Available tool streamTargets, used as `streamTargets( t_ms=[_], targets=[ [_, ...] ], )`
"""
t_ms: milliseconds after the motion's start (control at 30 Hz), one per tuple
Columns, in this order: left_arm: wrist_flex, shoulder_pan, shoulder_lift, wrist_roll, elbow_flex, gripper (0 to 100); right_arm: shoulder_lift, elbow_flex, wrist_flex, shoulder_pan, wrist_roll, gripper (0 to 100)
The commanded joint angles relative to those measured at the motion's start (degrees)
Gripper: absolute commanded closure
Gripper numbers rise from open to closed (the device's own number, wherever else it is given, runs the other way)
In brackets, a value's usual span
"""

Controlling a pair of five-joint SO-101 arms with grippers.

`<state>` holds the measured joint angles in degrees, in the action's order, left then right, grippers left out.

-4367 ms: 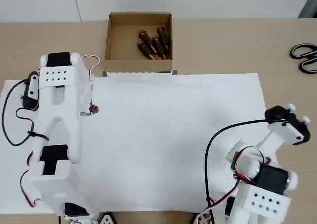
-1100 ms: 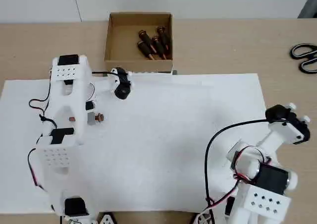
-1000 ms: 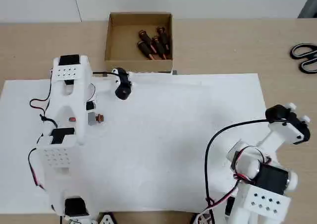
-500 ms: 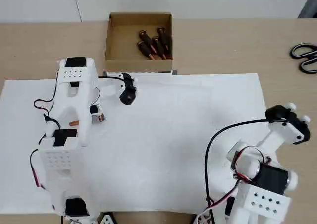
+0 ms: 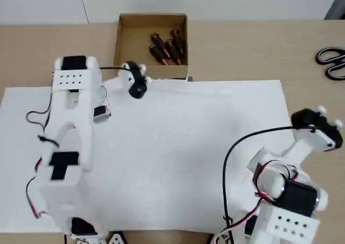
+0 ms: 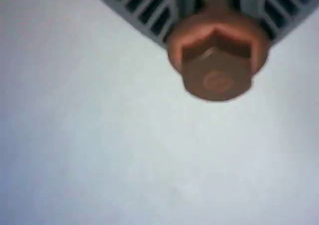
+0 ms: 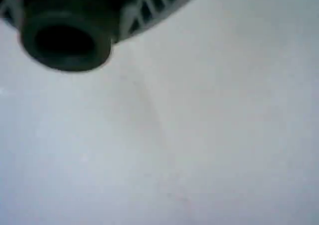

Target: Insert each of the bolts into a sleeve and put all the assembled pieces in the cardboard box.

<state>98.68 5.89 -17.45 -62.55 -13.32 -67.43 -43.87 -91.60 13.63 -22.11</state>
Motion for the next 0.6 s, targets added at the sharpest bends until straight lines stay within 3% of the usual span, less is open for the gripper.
streamTargets(
  t_ms=[0, 200, 333, 400, 567],
  targets=[
    [1.76, -1.49, 14.15, 5.54, 1.63, 99, -0.13, 7.91, -0.48, -5.49, 1.76, 99.5],
    [1.76, -5.27, 29.80, 26.90, 8.13, 99, -0.13, 10.55, -0.22, -13.49, 5.98, 99.5],
    [0.26, -7.56, 38.51, 27.87, 12.44, 99, -0.13, 10.55, 0.57, -16.13, 11.16, 99.5],
    [-4.04, -7.65, 42.90, 29.54, 16.13, 99, -0.13, 10.46, 2.68, -16.84, 14.24, 99.5],
    [-21.80, -7.74, 56.88, 46.33, 30.73, 99, -0.04, 7.38, 11.30, -20.00, 18.99, 99.5]
  ],
)
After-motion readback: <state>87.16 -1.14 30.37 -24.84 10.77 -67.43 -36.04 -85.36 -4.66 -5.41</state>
